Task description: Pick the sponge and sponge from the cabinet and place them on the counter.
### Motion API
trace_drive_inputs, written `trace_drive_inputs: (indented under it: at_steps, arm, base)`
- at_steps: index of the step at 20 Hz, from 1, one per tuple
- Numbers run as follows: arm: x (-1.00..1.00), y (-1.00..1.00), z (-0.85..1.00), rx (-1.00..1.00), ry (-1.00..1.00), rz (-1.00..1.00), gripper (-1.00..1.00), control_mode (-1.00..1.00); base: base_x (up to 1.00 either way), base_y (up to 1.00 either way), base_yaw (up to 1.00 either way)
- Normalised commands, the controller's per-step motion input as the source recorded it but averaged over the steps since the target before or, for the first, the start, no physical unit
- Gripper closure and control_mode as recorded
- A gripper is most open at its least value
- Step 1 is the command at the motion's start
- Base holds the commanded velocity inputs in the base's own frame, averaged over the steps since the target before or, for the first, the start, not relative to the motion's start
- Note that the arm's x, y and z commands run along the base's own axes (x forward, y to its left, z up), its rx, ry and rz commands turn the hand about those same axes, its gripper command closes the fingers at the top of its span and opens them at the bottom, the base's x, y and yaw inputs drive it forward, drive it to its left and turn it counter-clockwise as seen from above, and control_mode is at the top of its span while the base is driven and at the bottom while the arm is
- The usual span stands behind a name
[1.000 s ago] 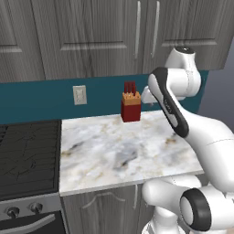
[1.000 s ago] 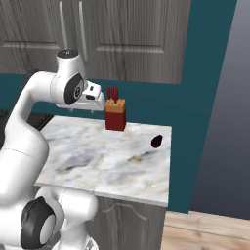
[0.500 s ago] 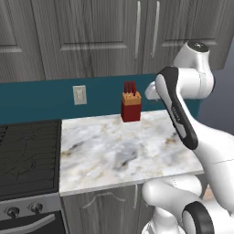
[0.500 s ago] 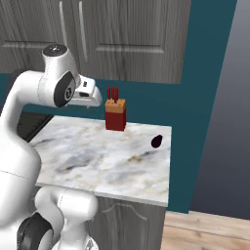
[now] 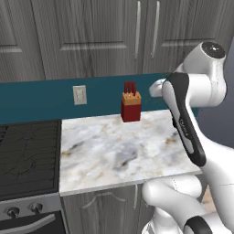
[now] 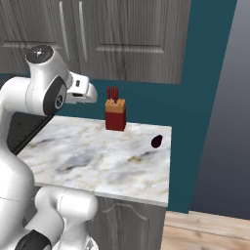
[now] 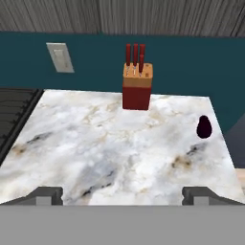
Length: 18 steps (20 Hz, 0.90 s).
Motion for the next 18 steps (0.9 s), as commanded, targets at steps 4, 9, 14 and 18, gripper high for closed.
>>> trace_drive_inputs:
  at_steps: [4, 9, 14, 18]
  arm:
    - [-0.27, -0.01, 0.30, 0.00, -0.16, 0.00, -1.00, -1.00]
    - [-0.22, 0.00, 0.31, 0.00, -0.17, 0.00, -1.00, -1.00]
    - [-0.27, -0.04, 0.27, 0.00, -0.22, 0.00, -1.00, -1.00]
    - [-0.28, -0.03, 0.23, 0.00, -0.27, 0.00, -1.00, -1.00]
  base:
    - [0.00, 0.00, 0.00]
    - [0.00, 0.00, 0.00]
    - [0.00, 0.00, 0.00]
    - [0.00, 0.00, 0.00]
